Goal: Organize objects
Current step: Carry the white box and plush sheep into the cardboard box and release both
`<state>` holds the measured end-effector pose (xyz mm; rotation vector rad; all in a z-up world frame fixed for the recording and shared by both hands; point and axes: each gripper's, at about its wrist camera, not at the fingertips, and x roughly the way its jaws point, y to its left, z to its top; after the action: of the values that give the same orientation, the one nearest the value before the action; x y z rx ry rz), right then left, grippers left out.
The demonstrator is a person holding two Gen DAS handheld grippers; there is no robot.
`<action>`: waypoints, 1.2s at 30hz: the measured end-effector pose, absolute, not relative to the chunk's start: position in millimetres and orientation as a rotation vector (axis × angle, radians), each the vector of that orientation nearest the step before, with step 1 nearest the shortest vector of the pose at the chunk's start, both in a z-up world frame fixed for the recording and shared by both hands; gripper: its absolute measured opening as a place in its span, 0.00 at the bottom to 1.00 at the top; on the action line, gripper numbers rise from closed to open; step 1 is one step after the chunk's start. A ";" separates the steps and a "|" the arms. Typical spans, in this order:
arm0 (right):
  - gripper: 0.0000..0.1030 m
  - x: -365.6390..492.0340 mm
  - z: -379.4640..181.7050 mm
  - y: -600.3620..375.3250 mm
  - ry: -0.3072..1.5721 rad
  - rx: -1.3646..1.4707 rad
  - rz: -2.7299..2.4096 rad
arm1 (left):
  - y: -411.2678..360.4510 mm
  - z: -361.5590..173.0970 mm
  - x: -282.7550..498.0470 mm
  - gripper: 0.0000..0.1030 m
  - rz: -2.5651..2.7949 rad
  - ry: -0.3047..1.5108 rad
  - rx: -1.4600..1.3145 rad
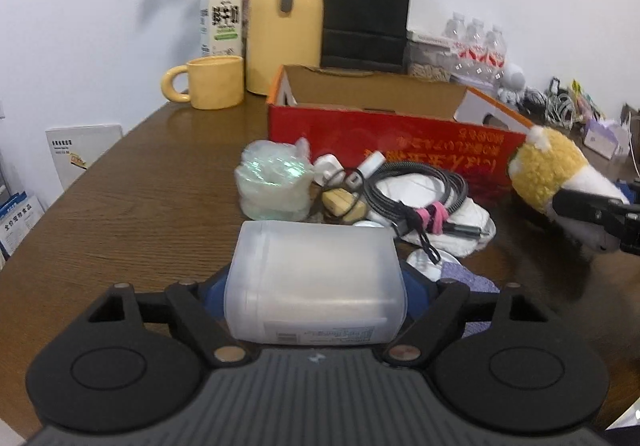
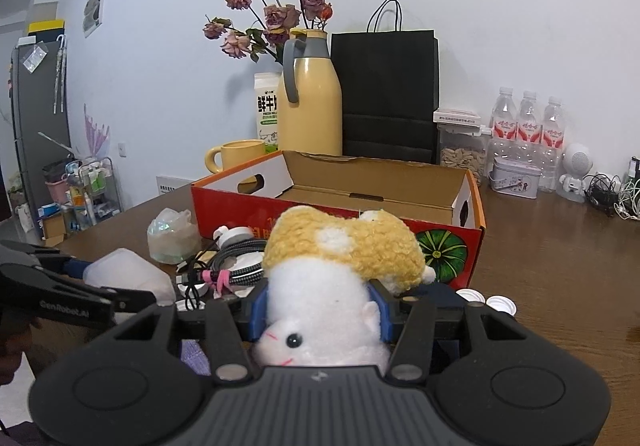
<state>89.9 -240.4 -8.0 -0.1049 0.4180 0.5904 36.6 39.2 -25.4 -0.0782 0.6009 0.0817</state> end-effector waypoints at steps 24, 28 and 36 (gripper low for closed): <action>0.48 235.5 49.4 -177.0 0.433 -0.231 0.458 | 27.3 60.0 218.4 0.80 0.067 0.485 -0.067; 0.48 276.5 37.4 -164.3 0.550 -0.244 0.447 | 26.3 44.2 254.8 0.80 0.078 0.581 -0.067; 0.84 307.5 13.7 -156.9 0.660 -0.253 0.424 | 24.2 28.3 270.8 1.00 0.087 0.616 -0.062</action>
<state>307.5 -156.9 13.7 -0.2528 0.6598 0.4238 270.8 24.2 28.3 -0.0616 0.6162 0.0867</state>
